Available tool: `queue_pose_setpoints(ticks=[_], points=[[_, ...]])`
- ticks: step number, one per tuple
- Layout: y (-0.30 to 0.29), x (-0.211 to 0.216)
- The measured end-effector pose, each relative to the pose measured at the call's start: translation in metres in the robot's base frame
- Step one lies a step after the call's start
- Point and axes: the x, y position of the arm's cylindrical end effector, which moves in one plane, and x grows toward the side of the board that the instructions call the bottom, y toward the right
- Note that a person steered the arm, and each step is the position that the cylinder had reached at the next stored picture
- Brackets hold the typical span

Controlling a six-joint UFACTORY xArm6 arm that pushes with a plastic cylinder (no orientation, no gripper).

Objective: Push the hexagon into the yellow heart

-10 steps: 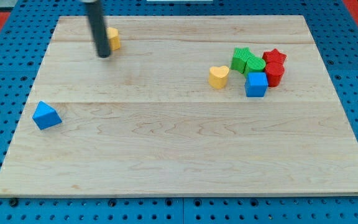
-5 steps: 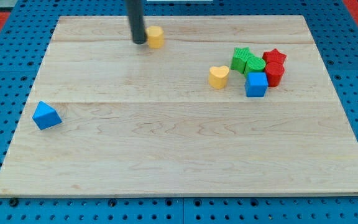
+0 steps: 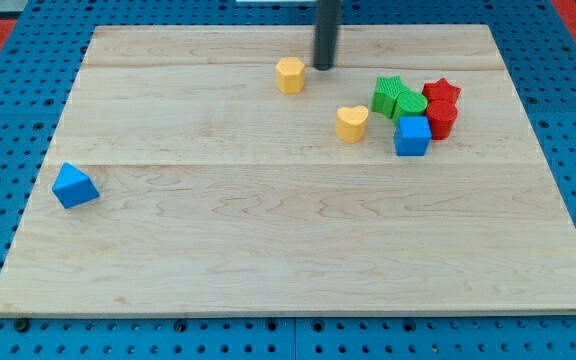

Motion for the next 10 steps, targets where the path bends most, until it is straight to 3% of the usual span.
queue_pose_setpoints(ticks=[1,3,5,6,7,8,9,10], points=[[-0.056,-0.03],[-0.001,-0.042],[0.004,-0.042],[0.005,-0.029],[-0.035,0.003],[0.007,0.059],[0.025,0.075],[-0.018,0.081]])
